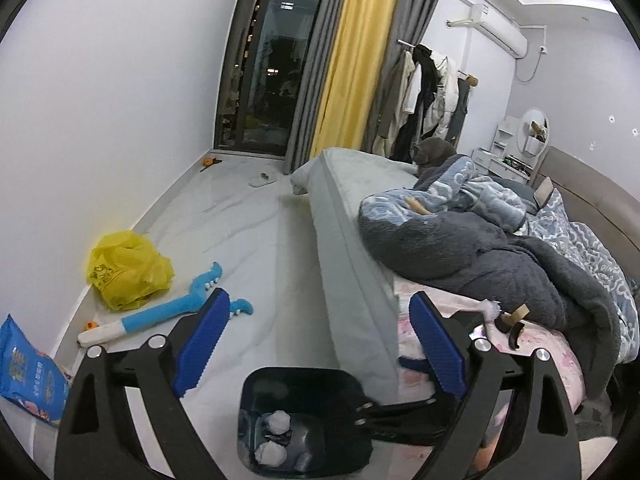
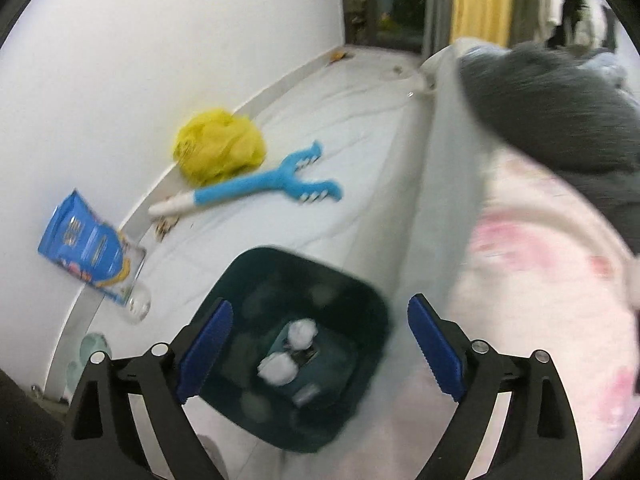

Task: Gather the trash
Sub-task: 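Move both tools back toward the bed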

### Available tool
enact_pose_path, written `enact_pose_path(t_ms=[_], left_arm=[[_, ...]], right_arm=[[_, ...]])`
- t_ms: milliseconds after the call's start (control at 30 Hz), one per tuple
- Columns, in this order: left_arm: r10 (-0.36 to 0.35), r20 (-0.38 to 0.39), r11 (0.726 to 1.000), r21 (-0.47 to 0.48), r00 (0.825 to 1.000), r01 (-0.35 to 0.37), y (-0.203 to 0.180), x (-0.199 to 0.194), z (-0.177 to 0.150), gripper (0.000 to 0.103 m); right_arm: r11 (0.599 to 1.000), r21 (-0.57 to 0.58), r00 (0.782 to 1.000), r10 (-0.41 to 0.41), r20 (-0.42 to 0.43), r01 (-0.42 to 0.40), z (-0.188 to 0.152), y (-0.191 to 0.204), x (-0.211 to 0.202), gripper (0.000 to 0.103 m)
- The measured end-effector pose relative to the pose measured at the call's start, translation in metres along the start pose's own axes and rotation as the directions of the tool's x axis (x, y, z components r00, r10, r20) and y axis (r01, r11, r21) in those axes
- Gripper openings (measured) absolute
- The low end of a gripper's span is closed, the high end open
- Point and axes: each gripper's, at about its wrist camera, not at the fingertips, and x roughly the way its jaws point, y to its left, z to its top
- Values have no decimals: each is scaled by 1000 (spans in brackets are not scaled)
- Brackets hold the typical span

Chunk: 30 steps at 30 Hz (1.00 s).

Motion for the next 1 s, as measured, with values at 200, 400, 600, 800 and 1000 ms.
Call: enact_pose_path(t_ms=[200,400,600,800,1000], left_arm=[[-12,11,1000,14,1000,12,-25,8,3,97],[-47,-5,999,24,999,47,-48,20,0,98],[-89,-18,995,44,996,90,-74,32,-3,98],[-115,-36,991,67,993,117,-95,42,-9,98],[-131,-68,986,93,989,137,-110,52,-18,98]], right_arm=[[998,26,997,-51,50,49,-2,-35,-27,92],[995,18,993,-96,66,95,-7,-58,-48,92],[988,71,986,-145,79,140,-15,-94,-69,92],[972,151,979,-191,68,179,-28,-133,-83,92],[946,258,975,-217,47,198,-42,-171,-97,92]])
